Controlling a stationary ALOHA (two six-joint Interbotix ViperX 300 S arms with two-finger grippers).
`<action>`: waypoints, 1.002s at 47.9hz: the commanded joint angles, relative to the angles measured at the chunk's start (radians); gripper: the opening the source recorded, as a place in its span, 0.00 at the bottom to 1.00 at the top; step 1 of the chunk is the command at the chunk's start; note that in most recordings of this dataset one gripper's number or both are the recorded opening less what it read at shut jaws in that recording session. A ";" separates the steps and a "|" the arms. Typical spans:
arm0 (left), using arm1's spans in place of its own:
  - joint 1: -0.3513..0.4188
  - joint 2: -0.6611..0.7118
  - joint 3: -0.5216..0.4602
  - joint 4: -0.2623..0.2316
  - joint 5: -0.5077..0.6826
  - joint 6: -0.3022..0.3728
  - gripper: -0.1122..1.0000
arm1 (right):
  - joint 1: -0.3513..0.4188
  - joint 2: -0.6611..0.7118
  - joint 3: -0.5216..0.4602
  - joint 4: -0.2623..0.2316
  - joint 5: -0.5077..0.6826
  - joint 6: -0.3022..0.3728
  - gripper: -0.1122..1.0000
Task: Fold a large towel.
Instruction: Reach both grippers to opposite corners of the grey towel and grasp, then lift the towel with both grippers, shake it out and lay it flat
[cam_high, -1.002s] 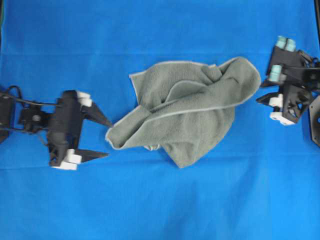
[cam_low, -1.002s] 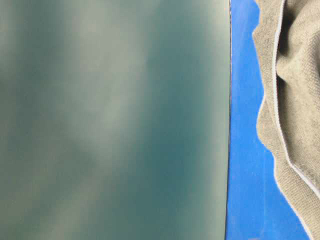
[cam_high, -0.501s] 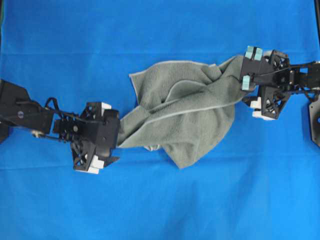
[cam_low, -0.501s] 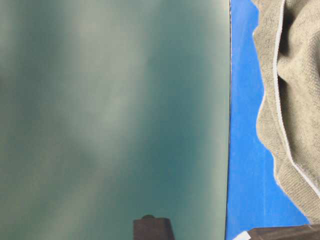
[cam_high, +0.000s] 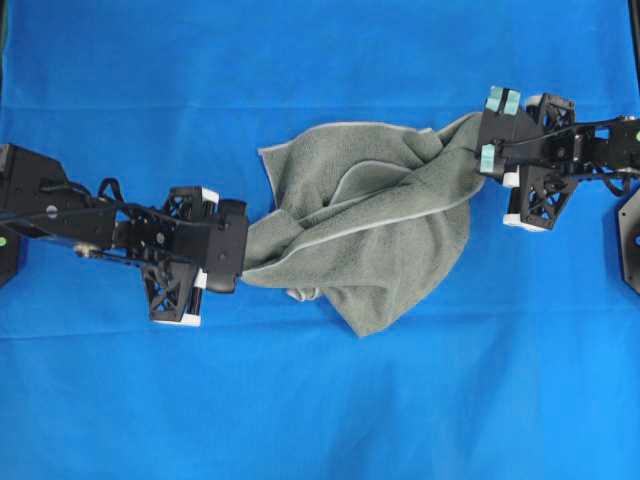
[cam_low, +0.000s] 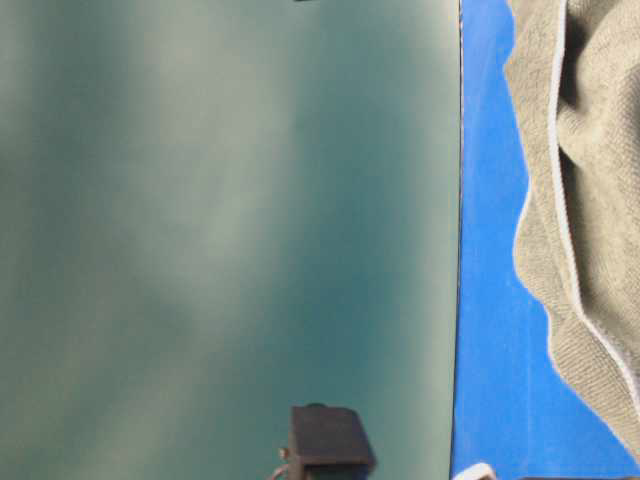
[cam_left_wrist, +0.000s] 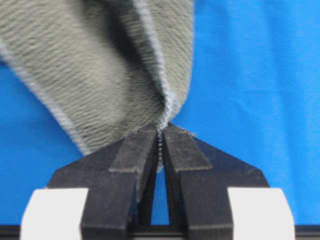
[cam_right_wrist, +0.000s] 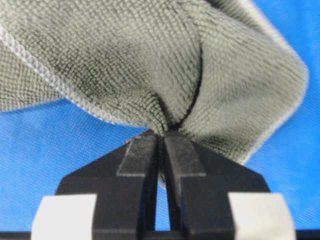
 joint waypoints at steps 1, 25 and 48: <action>0.020 -0.077 -0.026 0.002 0.026 0.002 0.11 | -0.003 -0.089 -0.026 0.009 0.040 0.003 0.12; 0.114 -0.534 -0.143 0.002 0.138 0.000 0.11 | 0.104 -0.680 -0.179 0.149 0.293 -0.002 0.12; 0.295 -0.652 -0.440 0.012 0.268 0.028 0.11 | 0.192 -0.753 -0.420 0.054 0.184 -0.038 0.12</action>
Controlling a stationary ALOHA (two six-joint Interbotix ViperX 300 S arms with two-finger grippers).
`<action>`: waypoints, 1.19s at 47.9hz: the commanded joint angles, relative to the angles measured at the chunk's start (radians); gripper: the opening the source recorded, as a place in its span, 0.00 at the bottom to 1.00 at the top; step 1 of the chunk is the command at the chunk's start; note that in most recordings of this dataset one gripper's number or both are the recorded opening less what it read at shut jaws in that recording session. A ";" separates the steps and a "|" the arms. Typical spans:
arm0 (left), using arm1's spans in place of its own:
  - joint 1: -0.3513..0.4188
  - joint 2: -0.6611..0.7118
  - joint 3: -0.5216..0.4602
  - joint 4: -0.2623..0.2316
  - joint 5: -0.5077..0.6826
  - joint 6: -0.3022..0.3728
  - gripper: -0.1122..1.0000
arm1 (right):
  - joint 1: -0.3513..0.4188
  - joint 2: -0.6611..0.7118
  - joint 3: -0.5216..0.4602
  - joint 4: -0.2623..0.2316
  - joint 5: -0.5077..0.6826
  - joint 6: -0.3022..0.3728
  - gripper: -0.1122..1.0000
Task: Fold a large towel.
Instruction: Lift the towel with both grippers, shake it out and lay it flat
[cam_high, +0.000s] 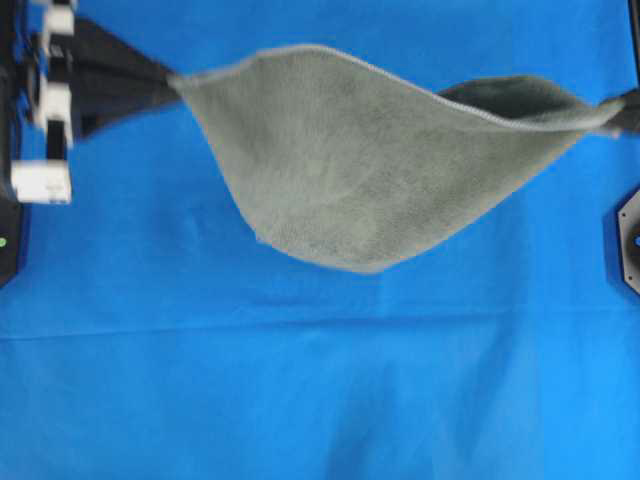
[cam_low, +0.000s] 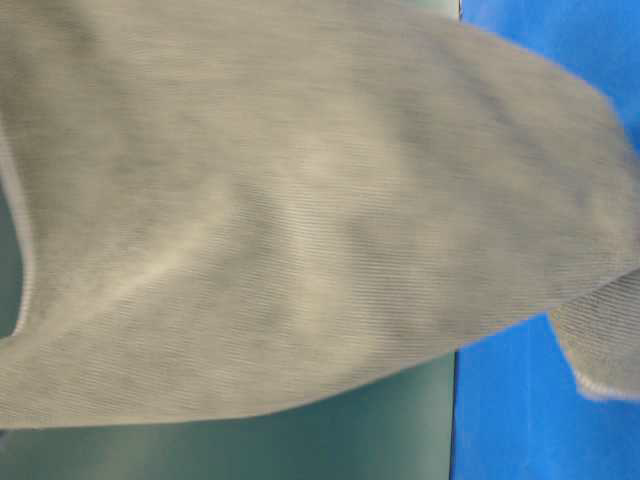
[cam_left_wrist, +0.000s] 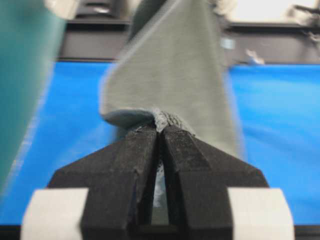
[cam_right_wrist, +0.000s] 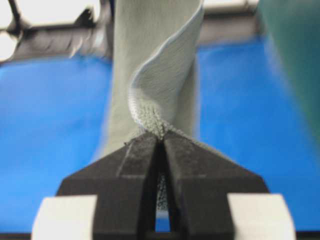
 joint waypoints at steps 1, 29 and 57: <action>0.101 0.014 -0.083 0.005 0.014 0.021 0.11 | -0.064 0.040 -0.083 -0.091 -0.014 0.003 0.12; 0.299 0.124 -0.393 -0.023 0.583 -0.143 0.11 | -0.413 0.376 -0.531 -0.103 0.571 0.031 0.12; -0.396 0.173 -0.755 -0.020 0.969 -0.515 0.11 | 0.224 0.345 -0.764 0.227 0.716 0.032 0.12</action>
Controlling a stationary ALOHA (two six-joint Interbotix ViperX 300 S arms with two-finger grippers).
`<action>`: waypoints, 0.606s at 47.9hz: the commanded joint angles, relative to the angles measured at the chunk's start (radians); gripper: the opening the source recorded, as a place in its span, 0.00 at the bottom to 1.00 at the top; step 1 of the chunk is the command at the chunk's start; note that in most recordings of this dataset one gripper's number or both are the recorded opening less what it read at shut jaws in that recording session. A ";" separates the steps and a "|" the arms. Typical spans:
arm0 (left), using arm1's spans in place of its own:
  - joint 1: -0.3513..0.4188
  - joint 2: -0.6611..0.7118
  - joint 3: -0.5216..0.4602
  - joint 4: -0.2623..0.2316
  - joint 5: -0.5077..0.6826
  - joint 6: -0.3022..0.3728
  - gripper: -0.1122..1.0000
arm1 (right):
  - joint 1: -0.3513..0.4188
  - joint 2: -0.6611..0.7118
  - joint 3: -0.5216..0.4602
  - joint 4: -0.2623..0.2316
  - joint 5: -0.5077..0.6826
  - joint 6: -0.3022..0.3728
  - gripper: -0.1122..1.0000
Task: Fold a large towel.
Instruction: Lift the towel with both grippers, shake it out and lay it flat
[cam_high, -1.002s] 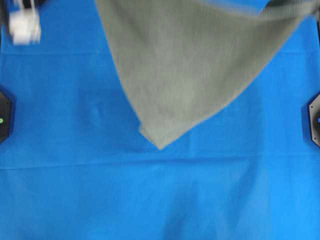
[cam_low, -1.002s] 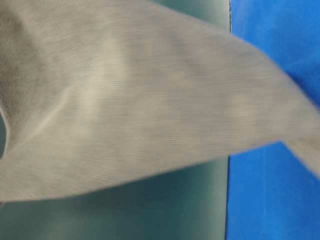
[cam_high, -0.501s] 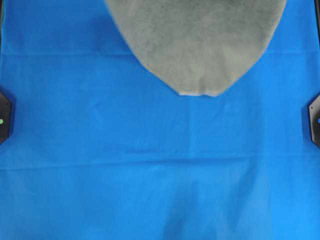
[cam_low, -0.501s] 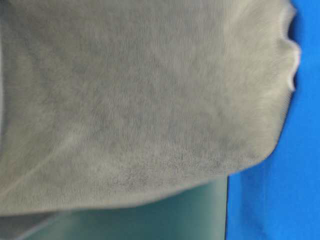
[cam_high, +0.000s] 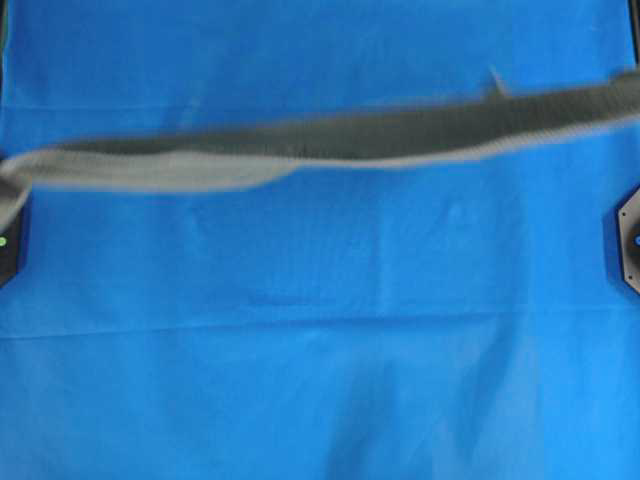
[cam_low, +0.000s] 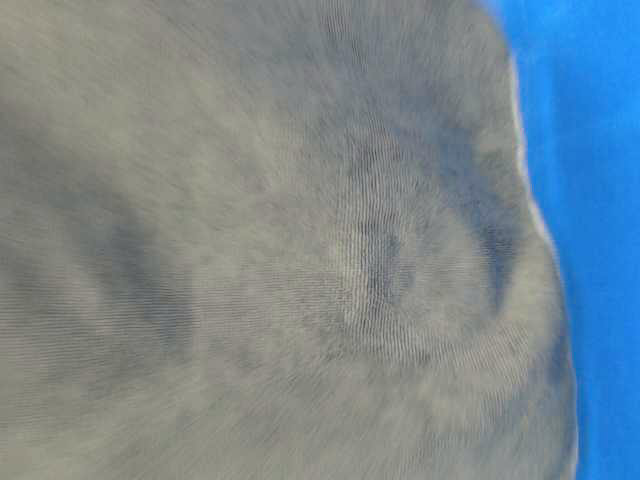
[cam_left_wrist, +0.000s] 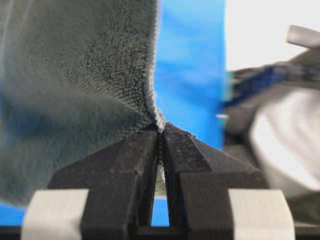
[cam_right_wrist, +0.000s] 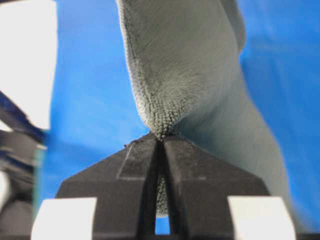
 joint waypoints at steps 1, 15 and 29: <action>-0.046 0.032 -0.097 0.002 0.014 -0.017 0.11 | 0.083 0.015 -0.063 0.008 -0.025 -0.002 0.12; -0.067 0.129 -0.293 0.011 0.155 -0.051 0.11 | 0.161 0.034 -0.120 0.000 -0.112 -0.002 0.12; 0.160 0.115 -0.144 0.034 0.267 -0.025 0.11 | 0.071 -0.017 0.038 -0.319 -0.095 0.242 0.12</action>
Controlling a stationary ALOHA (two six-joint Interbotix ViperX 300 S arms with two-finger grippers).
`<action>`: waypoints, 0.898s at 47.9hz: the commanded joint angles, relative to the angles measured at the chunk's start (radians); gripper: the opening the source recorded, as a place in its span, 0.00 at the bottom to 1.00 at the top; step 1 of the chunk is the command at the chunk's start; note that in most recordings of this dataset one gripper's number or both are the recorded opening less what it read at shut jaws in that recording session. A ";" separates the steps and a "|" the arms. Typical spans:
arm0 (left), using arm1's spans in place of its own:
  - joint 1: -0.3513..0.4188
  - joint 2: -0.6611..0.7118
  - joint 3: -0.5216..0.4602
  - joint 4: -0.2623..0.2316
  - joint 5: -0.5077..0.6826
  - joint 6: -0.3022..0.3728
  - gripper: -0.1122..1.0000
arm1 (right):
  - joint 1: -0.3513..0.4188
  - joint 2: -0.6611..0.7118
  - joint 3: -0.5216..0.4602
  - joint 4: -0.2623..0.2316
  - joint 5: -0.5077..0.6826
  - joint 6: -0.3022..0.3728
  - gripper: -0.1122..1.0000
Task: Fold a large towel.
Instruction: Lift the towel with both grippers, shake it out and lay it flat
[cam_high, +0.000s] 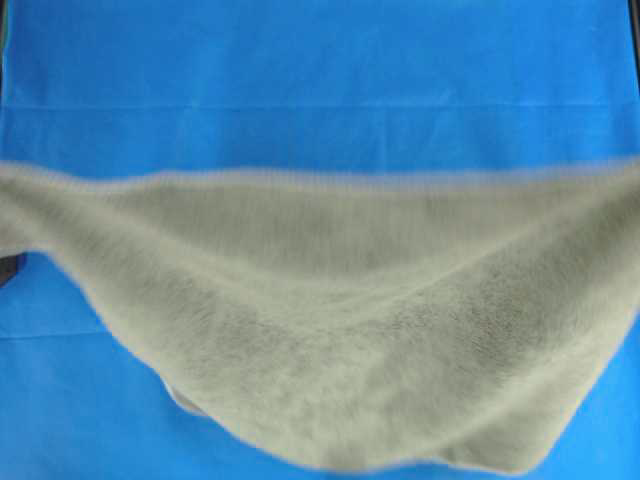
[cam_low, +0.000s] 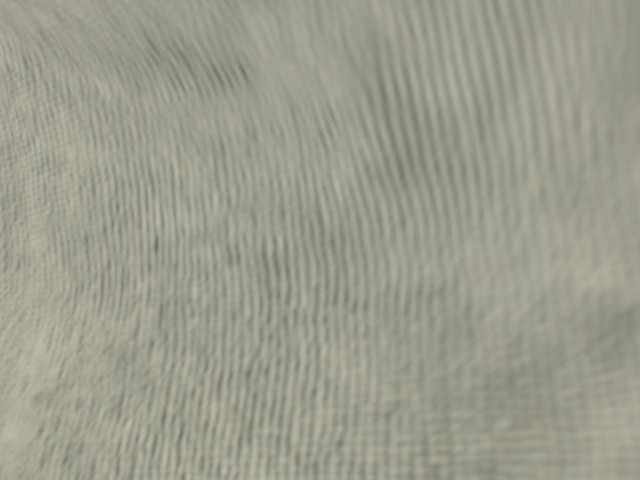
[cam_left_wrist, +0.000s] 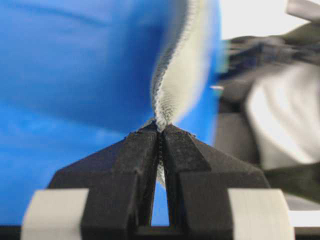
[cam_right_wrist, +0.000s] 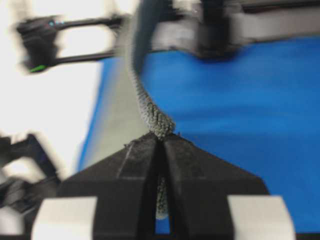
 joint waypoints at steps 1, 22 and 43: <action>0.109 -0.020 0.084 0.006 -0.009 0.028 0.11 | -0.043 -0.011 0.072 -0.135 0.015 0.097 0.12; 0.624 -0.110 0.575 0.006 -0.255 0.308 0.11 | -0.215 -0.032 0.439 -0.594 0.057 0.402 0.12; 0.690 -0.106 0.729 -0.014 -0.482 0.449 0.11 | -0.532 0.063 0.603 -0.594 -0.242 0.387 0.12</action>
